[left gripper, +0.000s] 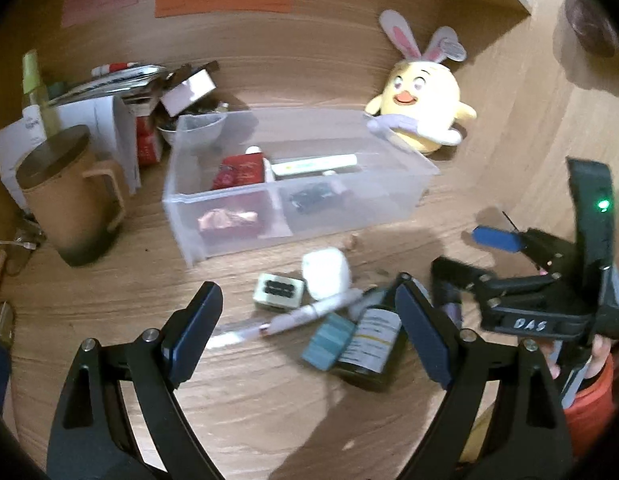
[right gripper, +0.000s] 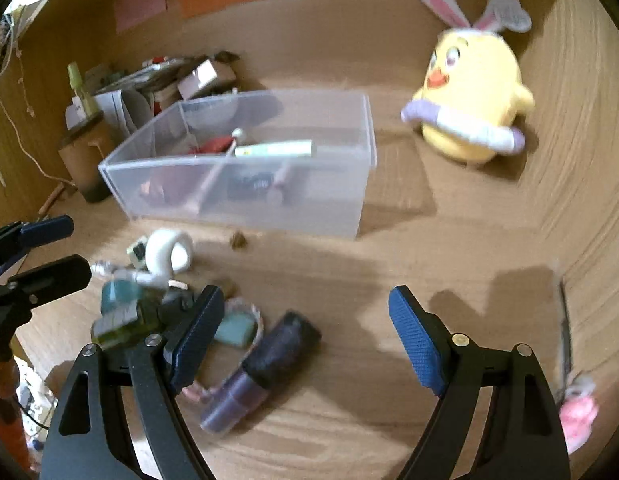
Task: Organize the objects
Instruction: 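Move both tools back toward the items on the desk, then grasp the dark pump bottle with the left tool while the right tool grasps the black lipstick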
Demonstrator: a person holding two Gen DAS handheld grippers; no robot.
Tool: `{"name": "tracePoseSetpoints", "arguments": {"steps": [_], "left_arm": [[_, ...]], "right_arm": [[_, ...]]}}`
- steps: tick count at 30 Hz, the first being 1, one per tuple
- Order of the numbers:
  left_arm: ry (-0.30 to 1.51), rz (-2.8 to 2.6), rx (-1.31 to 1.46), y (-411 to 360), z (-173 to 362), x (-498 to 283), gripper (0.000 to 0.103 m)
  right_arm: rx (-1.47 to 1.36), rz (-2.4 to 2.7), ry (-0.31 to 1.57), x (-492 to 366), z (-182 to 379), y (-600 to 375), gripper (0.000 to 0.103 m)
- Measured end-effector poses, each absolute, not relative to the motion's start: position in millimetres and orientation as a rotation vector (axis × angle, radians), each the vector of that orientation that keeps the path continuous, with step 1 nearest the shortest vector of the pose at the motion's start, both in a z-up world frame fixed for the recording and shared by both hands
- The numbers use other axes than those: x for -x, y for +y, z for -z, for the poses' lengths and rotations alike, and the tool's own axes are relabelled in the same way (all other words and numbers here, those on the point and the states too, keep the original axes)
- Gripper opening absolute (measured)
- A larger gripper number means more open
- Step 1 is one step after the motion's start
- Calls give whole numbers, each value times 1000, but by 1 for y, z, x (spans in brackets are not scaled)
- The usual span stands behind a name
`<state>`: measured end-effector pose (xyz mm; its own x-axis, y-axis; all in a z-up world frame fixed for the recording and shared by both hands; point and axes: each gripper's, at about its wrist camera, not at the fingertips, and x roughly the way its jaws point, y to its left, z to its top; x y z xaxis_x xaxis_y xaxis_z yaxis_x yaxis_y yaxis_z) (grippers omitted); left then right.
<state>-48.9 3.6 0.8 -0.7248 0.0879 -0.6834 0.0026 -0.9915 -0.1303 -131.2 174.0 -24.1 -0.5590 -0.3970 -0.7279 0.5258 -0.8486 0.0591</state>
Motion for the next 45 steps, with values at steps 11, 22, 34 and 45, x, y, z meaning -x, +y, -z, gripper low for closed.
{"name": "tracePoseSetpoints", "arguments": {"steps": [11, 22, 34, 45], "left_arm": [[-145, -2791, 1167, 39, 10, 46, 56], [-87, -2728, 1179, 56, 17, 46, 48], [-56, -2676, 1257, 65, 38, 52, 47], [-88, -2662, 1285, 67, 45, 51, 41]], "right_arm": [[-1110, 2358, 130, 122, 40, 190, 63], [-1075, 2345, 153, 113, 37, 191, 40], [-1063, 2359, 166, 103, 33, 210, 40], [-1125, 2264, 4, 112, 41, 213, 40]]}}
